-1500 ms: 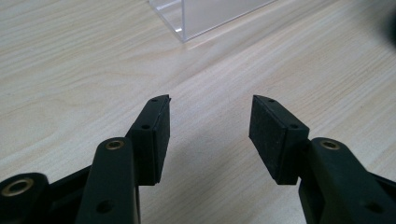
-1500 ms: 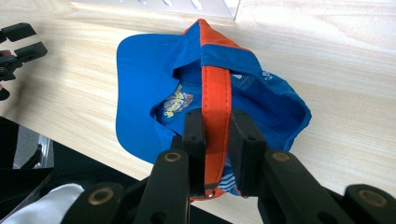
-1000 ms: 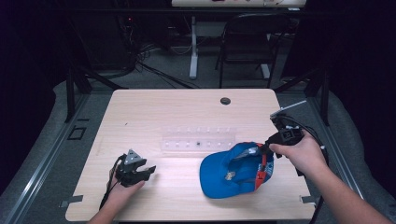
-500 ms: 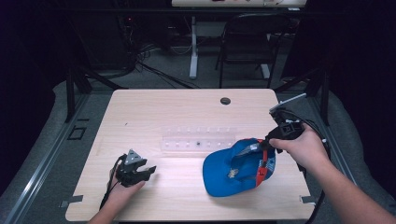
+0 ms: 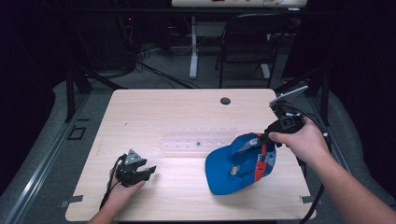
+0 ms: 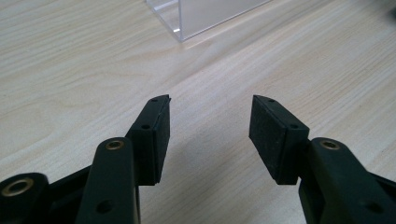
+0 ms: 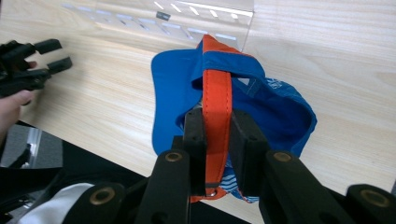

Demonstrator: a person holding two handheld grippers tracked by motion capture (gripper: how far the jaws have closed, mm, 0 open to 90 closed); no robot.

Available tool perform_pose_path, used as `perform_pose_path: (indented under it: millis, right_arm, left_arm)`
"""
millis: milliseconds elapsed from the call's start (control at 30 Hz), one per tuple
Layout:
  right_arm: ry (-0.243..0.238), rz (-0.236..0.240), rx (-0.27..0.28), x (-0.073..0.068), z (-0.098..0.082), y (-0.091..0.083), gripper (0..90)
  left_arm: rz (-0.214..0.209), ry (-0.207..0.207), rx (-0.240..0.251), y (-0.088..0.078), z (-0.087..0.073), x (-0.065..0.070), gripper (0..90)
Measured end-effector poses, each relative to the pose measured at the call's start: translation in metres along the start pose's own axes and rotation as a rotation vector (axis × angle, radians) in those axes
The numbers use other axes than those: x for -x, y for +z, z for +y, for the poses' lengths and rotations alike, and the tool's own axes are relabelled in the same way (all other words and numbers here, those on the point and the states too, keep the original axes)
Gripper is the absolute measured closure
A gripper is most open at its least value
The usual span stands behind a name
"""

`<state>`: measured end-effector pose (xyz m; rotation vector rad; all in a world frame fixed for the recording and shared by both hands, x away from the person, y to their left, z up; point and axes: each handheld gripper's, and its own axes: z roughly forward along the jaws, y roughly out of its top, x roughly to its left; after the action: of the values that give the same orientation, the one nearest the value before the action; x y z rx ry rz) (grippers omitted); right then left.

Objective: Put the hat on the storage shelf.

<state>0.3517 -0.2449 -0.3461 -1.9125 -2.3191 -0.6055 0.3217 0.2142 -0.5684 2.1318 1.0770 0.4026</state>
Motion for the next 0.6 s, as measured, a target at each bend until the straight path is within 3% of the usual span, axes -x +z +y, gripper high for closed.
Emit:
perform_pose_path:
  millis: [167, 433, 600]
  right_arm:
    - [0.011, 0.03, -0.007, -0.001, 0.004, -0.004, 78.1]
    - [0.062, 0.138, -0.002, 0.0, 0.009, -0.011, 78.2]
    - [0.082, 0.17, 0.003, 0.001, 0.01, -0.011, 78.2]
  left_arm:
    - [0.0, -0.001, 0.0, 0.0, 0.0, 0.0, 48.4]
    - [0.0, -0.004, 0.0, 0.0, 0.0, 0.0, 48.4]
    - [0.0, -0.004, 0.0, 0.0, 0.0, 0.0, 48.4]
